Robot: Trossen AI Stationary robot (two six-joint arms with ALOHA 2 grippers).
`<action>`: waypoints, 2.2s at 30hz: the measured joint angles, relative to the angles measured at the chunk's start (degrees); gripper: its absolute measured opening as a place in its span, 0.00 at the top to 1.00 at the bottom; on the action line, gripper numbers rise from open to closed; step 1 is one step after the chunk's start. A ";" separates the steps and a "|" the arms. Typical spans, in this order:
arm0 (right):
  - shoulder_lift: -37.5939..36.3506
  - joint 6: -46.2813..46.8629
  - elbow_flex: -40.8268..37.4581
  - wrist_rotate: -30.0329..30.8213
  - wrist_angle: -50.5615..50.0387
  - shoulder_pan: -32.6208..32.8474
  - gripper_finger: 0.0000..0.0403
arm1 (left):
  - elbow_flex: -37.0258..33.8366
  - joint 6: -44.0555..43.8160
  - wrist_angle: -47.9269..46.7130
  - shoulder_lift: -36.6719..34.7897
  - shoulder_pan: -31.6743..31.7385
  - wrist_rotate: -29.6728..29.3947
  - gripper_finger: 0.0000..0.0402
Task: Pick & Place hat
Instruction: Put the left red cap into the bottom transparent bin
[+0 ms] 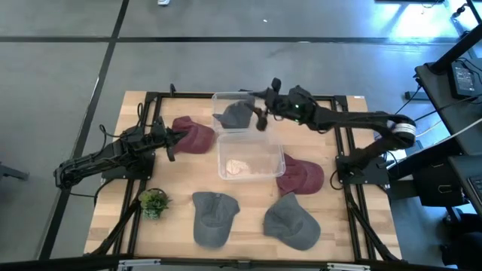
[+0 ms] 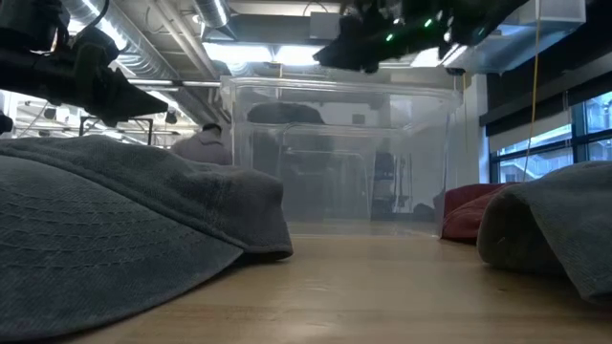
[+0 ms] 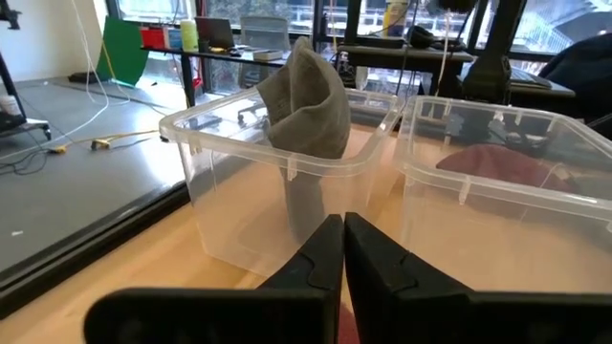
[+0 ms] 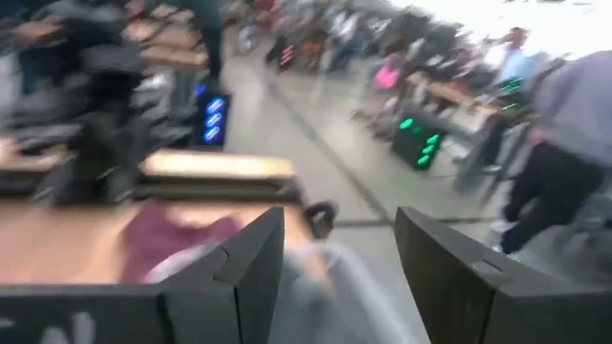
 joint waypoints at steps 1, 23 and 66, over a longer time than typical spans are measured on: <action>-1.71 -0.03 0.00 -0.36 -3.51 0.79 0.50 | 0.00 0.00 0.00 0.00 0.00 -0.01 0.98; -37.71 12.17 -31.86 2.80 -12.16 12.25 0.50 | 0.00 -0.13 0.74 0.00 0.00 -0.59 0.95; -46.82 7.35 -40.87 11.97 -9.63 12.41 0.50 | 11.03 -16.61 -16.67 19.13 -0.02 -20.21 0.52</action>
